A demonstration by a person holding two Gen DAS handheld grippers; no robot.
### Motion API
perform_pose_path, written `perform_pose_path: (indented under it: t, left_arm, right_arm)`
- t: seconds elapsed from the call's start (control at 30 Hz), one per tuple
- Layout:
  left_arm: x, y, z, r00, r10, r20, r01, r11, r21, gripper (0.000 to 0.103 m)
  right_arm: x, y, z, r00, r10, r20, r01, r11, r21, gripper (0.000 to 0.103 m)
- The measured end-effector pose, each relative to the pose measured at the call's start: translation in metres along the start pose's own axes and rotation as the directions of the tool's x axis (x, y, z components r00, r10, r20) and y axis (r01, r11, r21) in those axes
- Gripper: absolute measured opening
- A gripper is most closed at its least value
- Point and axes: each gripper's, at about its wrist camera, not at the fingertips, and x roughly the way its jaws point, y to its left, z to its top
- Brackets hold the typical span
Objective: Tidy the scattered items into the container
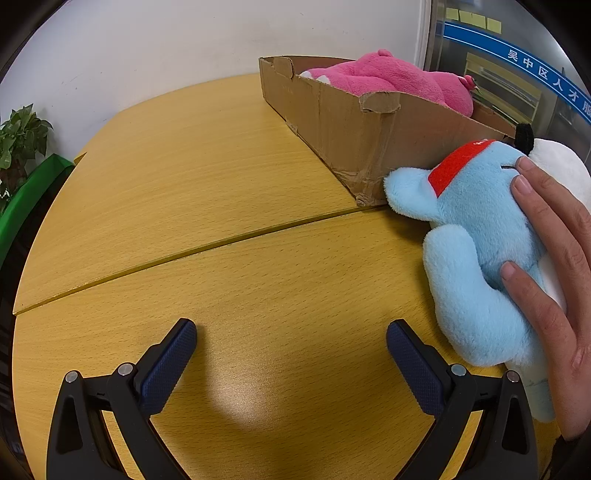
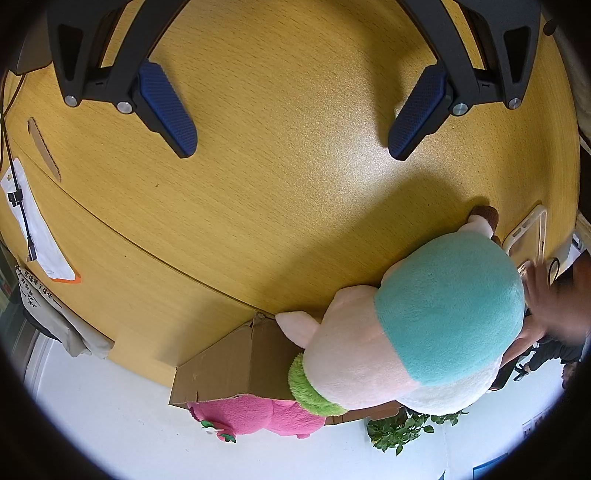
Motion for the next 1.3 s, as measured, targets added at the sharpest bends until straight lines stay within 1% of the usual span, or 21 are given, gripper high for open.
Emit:
perform_pose_path:
  t: [0.83, 0.87, 1.3]
  left_arm:
    - [0.0002, -0.0002, 0.0001, 1.0, 0.003, 0.0, -0.003, 1.0, -0.004, 0.103]
    - [0.0001, -0.0001, 0.0001, 1.0, 0.003, 0.0, -0.003, 1.0, -0.005, 0.103]
    - [0.0002, -0.0003, 0.0, 1.0, 0.005, 0.0, -0.005, 1.0, -0.007, 0.103]
  right_arm:
    - [0.0, -0.0001, -0.0001, 1.0, -0.002, 0.0, 0.002, 1.0, 0.003, 0.103]
    - [0.0001, -0.0002, -0.0001, 1.0, -0.027, -0.001, 0.027, 0.999, 0.036, 0.103]
    - [0.0002, -0.0004, 0.0, 1.0, -0.029, -0.001, 0.029, 0.999, 0.038, 0.103]
